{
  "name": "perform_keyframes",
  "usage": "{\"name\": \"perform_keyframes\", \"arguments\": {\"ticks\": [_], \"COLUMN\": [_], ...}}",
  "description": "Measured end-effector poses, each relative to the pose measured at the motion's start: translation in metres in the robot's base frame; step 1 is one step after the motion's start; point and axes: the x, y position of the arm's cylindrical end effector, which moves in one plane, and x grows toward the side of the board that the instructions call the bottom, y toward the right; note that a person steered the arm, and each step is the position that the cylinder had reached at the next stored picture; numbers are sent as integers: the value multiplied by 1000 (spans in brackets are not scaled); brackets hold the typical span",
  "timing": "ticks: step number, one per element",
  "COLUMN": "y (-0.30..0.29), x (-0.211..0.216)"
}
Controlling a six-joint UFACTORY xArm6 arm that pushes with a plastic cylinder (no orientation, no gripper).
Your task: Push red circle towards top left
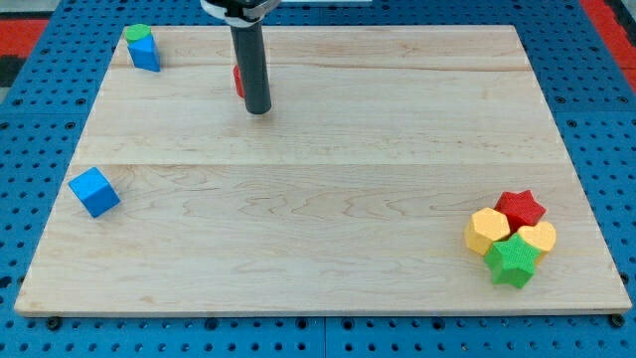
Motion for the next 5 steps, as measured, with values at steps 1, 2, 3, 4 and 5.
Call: {"name": "perform_keyframes", "arguments": {"ticks": [1,2,3,4,5], "y": [-9,-39,-44,-8,-1], "x": [-34,-58,-62,-59,-61]}}
